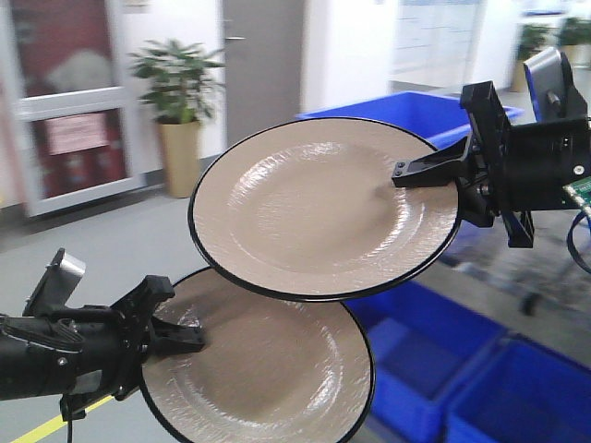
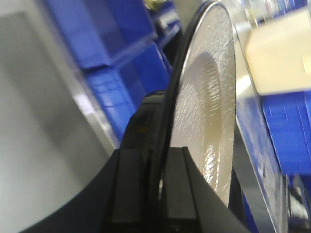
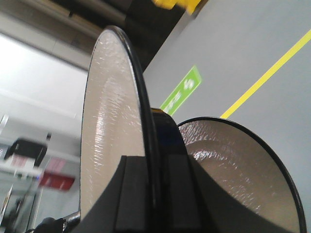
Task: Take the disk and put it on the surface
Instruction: 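Carry both held plates while driving to the steel table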
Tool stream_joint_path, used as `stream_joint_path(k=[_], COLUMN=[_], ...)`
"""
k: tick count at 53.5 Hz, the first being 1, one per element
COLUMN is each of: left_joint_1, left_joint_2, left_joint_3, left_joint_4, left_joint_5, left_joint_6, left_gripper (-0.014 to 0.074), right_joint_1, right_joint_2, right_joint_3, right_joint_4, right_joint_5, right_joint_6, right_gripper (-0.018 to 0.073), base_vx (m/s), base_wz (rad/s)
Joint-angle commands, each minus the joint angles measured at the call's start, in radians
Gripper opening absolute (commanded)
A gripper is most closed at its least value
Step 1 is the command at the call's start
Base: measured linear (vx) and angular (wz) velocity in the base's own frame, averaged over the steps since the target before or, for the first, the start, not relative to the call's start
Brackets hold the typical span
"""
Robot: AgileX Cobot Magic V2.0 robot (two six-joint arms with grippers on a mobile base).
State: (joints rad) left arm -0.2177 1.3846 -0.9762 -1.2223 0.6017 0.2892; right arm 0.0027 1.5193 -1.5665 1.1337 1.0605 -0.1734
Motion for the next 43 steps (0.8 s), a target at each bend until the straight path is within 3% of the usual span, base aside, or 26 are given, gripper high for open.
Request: stream_joint_path(k=[1, 22, 43], left_joint_1=[-0.004, -0.004, -0.004], left_joint_2=[-0.036, -0.036, -0.036], left_joint_3=[-0.036, -0.036, -0.036], left_joint_4=[-0.089, -0.089, -0.089], left_joint_5=[-0.001, -0.003, -0.003], left_joint_6=[-0.017, -0.017, -0.017], left_gripper=[0.0001, 0.0001, 0.0001], right_joint_1=[-0.003, -0.003, -0.003], right_joint_2=[-0.044, -0.044, -0.044], right_joint_3=[-0.039, -0.039, -0.039], right_joint_4=[0.127, 0.127, 0.127], right_joint_5=[-0.05, -0.05, -0.05], right_joint_6=[-0.002, -0.002, -0.002], right_gripper=[-0.0008, -0.0008, -0.0008], base_vx=[0.33, 0.31, 0.29], base_wz=[-0.93, -0.88, -0.62])
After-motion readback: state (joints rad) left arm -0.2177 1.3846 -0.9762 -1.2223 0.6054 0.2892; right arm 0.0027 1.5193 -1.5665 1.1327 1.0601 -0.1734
